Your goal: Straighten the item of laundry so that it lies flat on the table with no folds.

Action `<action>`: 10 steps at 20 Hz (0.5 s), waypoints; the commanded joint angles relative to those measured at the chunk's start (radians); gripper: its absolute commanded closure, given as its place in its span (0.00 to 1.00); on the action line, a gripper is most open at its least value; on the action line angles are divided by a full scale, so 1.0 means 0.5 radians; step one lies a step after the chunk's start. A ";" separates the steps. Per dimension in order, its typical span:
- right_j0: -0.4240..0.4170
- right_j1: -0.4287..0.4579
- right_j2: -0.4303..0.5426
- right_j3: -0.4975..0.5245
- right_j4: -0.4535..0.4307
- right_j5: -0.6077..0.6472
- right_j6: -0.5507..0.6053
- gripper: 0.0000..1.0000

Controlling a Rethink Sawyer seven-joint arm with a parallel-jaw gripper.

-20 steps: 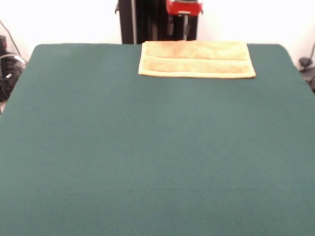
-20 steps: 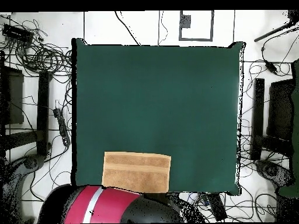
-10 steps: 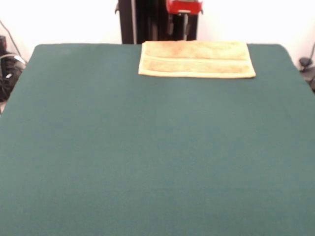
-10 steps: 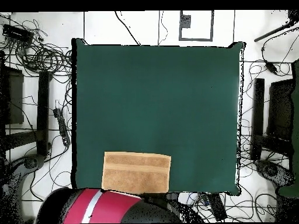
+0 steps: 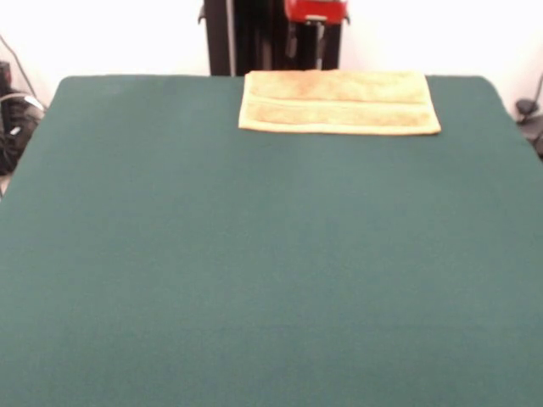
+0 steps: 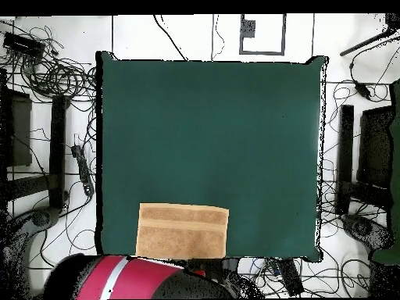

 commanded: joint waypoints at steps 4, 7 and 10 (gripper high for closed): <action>0.066 0.007 0.123 -0.239 0.120 -0.056 0.287 0.00; 0.078 0.013 0.126 -0.259 0.135 -0.060 0.285 0.00; 0.097 0.010 0.122 -0.280 0.161 -0.048 0.281 0.00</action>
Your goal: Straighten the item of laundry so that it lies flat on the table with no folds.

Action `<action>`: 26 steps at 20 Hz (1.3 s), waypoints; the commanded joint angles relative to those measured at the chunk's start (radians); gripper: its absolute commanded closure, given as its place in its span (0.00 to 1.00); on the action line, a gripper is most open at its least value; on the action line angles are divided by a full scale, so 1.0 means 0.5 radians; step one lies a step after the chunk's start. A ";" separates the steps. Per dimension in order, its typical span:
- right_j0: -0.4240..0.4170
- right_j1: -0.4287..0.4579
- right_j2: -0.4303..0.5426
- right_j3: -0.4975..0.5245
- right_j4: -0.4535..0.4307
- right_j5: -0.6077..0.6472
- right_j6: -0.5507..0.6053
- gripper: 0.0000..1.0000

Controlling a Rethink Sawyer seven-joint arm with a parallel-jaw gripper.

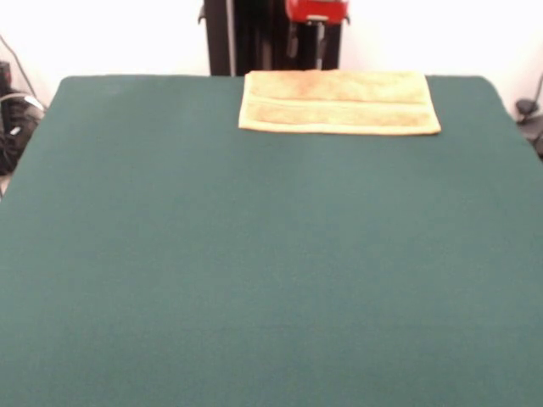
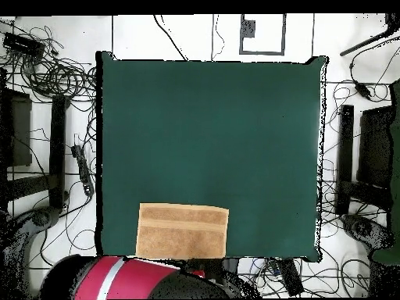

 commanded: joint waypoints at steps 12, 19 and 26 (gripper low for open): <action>0.103 -0.025 0.127 -0.339 0.184 0.037 0.267 0.00; 0.074 -0.026 0.145 -0.354 0.176 0.068 0.270 0.00; 0.061 -0.035 0.159 -0.387 0.179 0.152 0.246 0.00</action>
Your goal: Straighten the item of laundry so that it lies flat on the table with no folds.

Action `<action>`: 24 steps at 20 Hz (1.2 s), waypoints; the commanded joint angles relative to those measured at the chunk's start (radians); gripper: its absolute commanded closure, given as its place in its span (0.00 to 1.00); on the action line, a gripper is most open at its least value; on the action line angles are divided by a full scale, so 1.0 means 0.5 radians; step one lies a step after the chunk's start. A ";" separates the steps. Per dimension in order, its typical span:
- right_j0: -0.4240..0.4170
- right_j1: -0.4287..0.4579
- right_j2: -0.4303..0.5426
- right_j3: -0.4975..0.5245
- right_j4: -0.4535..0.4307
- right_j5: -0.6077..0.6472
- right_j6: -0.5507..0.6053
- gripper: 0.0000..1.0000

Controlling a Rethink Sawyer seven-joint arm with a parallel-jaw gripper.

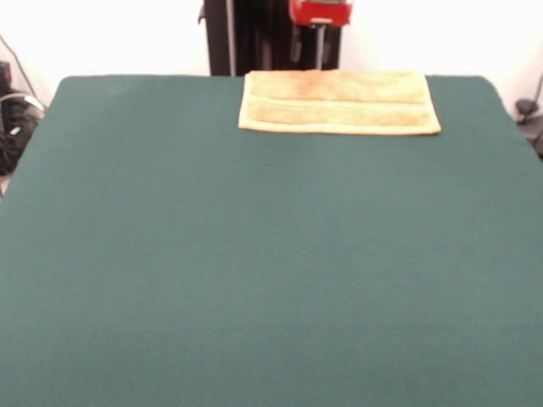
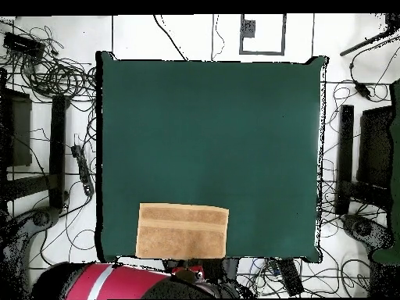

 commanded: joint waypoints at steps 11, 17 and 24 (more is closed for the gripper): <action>-0.022 -0.021 0.186 -0.414 0.137 0.312 0.206 0.00; -0.034 -0.038 0.200 -0.442 0.111 0.379 0.203 0.00; -0.070 -0.070 0.236 -0.471 0.081 0.484 0.189 0.00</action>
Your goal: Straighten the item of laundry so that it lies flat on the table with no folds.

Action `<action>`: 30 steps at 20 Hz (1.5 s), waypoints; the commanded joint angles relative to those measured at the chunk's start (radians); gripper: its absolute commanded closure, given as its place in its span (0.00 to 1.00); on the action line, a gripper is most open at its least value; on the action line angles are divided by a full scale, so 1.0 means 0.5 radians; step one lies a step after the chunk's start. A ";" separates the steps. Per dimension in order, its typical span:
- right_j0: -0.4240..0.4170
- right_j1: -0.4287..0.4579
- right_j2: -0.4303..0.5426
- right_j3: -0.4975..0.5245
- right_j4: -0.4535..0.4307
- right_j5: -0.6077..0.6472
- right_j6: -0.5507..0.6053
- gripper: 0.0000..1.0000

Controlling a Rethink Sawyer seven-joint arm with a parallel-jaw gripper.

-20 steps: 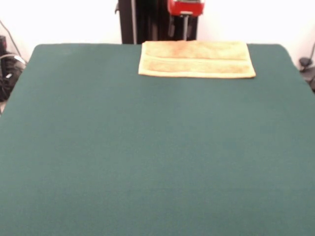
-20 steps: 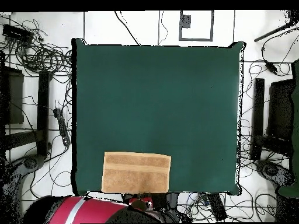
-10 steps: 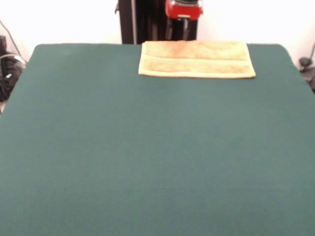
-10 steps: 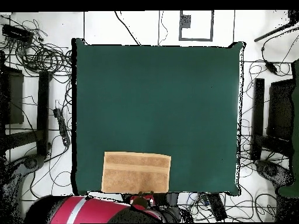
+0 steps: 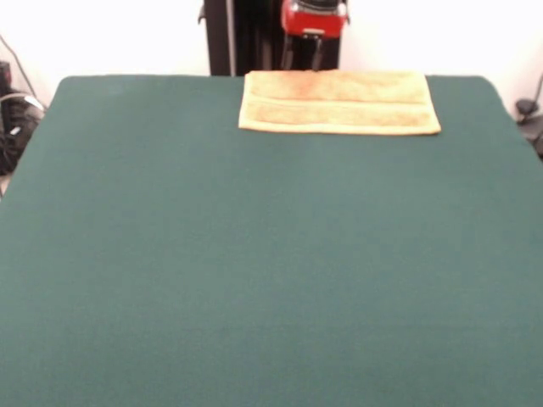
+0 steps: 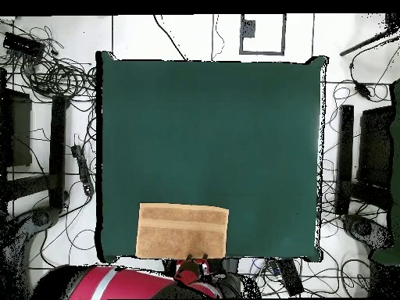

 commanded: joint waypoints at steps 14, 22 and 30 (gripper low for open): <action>-0.102 -0.056 0.289 -0.361 0.038 0.292 0.187 0.00; -0.115 -0.048 0.297 -0.358 0.009 0.206 0.202 0.00; -0.156 -0.044 0.342 -0.358 -0.042 0.127 0.224 0.00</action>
